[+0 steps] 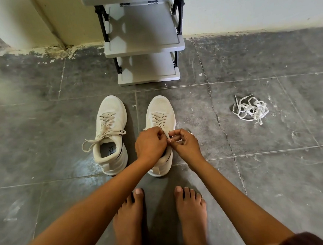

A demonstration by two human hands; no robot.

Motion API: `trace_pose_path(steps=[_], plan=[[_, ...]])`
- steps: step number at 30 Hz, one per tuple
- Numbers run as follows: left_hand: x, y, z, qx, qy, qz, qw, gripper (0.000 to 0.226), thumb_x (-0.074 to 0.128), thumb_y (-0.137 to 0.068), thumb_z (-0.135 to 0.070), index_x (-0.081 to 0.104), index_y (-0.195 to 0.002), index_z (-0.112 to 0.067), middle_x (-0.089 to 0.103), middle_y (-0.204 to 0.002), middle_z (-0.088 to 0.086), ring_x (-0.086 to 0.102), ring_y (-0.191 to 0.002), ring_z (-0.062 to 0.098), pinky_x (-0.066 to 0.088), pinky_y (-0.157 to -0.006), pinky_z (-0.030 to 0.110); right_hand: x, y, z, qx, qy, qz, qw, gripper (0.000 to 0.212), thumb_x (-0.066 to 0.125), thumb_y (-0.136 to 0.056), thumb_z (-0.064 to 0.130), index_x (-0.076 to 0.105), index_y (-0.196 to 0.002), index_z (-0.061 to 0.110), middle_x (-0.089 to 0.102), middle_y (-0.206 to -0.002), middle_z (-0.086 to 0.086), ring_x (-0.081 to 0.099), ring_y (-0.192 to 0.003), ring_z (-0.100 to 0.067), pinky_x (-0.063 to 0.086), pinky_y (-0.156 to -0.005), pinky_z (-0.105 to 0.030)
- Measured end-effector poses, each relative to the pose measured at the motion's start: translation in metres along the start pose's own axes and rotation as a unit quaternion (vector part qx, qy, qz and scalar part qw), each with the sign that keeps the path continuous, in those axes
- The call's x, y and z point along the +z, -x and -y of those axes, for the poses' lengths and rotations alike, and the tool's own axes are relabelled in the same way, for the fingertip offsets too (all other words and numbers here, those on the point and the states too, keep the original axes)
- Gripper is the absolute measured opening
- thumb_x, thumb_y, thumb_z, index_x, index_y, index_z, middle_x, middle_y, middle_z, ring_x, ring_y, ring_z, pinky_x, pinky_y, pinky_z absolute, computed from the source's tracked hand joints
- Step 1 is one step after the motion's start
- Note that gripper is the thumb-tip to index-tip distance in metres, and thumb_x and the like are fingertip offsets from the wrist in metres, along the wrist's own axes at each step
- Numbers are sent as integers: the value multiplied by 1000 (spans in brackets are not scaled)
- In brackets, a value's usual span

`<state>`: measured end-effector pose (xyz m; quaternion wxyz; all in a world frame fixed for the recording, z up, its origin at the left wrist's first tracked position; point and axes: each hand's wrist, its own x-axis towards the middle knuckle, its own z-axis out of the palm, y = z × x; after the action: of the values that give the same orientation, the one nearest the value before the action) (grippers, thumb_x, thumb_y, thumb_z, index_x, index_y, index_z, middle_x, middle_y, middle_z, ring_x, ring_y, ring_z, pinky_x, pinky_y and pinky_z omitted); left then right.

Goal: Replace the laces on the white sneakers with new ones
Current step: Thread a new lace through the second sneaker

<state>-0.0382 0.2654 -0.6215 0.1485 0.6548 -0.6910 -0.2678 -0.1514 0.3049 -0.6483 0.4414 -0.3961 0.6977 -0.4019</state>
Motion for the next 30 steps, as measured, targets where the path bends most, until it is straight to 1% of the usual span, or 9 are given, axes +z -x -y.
trace_pose_path(steps=[7,12,13,17,19,21,24,27,30], plan=[[1,-1,3,13,-45,-2,999,18,52,-86,-27,66,-84,-16,66,-80,3,51,-69,17,36,-58,26,1,0,-2,-4,0,-3,1000,17,70,-82,18,63,-98,21,63,-78,12,60,-76,-7,52,-80,-30],[0,-2,3,22,-43,19,999,17,51,-88,-25,65,-85,-17,64,-80,2,52,-71,17,37,-60,26,-1,-2,-1,-22,29,12,999,17,71,-81,19,63,-97,23,60,-77,14,56,-70,-1,47,-69,-16],[0,-2,2,20,-44,23,999,16,51,-88,-25,65,-85,-17,64,-80,2,50,-71,16,36,-60,26,-1,-3,-1,-23,27,17,999,18,71,-81,19,63,-97,22,60,-78,14,56,-71,-1,47,-69,-16],[-3,-7,-3,1,-39,56,998,15,53,-85,-21,59,-71,-20,57,-72,-1,50,-70,18,34,-58,26,-2,-2,-1,-15,1,28,999,19,70,-82,13,63,-100,17,60,-78,10,58,-78,-14,52,-81,-33],[-5,-9,-3,-3,-26,83,996,17,55,-84,-21,55,-67,-24,54,-70,-2,51,-71,18,34,-58,26,-3,-2,-1,-13,-6,36,999,21,70,-82,11,63,-101,15,61,-80,7,59,-82,-19,53,-85,-38],[-6,-9,-1,-3,-10,95,995,18,56,-84,-20,54,-67,-26,54,-69,-3,54,-73,20,35,-59,26,-5,-3,0,-16,-7,43,999,22,71,-81,12,63,-102,13,61,-81,4,60,-82,-21,53,-84,-39],[-4,-6,1,-8,13,78,997,12,57,-85,-20,58,-74,-25,57,-74,-3,57,-79,21,38,-64,27,-6,-6,1,-27,11,48,998,22,73,-79,13,62,-98,15,61,-79,4,60,-77,-17,52,-78,-31],[-4,-6,-5,0,-6,64,998,11,55,-86,-19,60,-77,-21,63,-80,1,56,-78,21,38,-64,28,-3,-7,-1,-62,67,26,995,17,70,-80,8,59,-90,17,59,-76,10,57,-72,-8,48,-67,-14],[-8,-8,-14,26,-70,58,995,12,54,-85,-19,66,-84,-18,65,-82,3,53,-73,19,38,-62,27,-1,-6,-4,-67,85,10,994,14,68,-82,8,62,-93,14,61,-81,7,59,-78,-11,47,-68,-12]])
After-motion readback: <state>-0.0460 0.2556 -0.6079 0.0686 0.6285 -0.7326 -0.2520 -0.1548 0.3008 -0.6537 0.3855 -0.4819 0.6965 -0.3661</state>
